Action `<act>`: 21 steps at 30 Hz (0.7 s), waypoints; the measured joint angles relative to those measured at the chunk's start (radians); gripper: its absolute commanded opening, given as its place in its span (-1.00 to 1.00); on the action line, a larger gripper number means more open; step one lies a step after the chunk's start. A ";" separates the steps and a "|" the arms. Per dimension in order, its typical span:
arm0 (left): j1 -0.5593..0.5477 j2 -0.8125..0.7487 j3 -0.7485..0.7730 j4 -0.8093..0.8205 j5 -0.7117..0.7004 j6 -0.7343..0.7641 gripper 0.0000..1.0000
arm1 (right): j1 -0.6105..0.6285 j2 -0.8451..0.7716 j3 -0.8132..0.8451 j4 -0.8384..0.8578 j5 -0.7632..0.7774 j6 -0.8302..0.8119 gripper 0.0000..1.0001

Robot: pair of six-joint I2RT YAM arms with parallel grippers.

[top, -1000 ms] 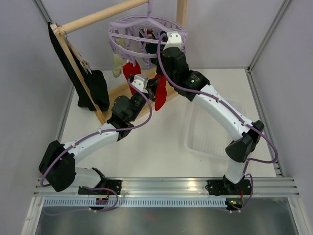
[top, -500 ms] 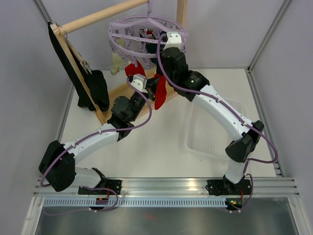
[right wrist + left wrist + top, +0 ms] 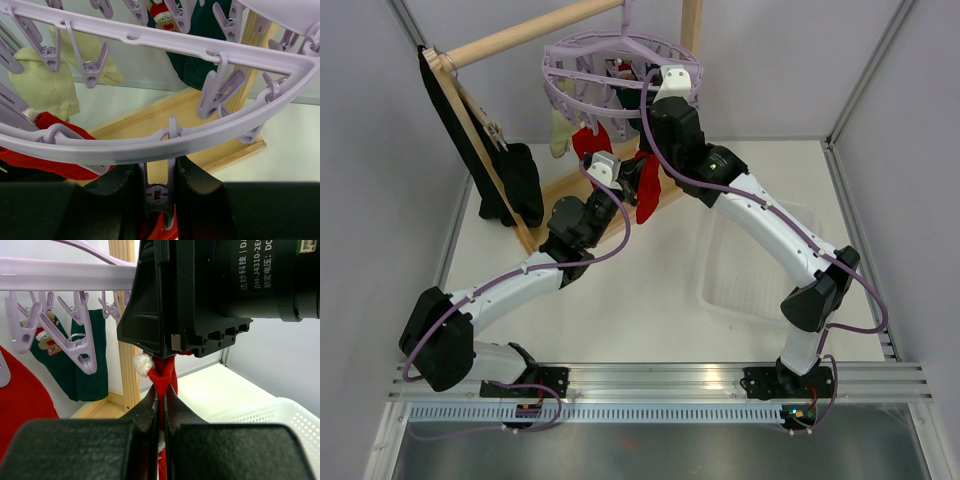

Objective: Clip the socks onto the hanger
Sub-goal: Clamp the sock onto the hanger.

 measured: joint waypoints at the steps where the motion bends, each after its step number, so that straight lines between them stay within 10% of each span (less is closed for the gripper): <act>1: 0.000 0.000 0.000 0.000 0.000 0.000 -0.95 | 0.000 0.000 0.000 0.000 0.000 0.000 -0.78; 21: 0.000 0.000 0.000 0.000 0.003 0.000 -0.95 | 0.008 0.000 0.000 0.002 -0.004 0.000 0.25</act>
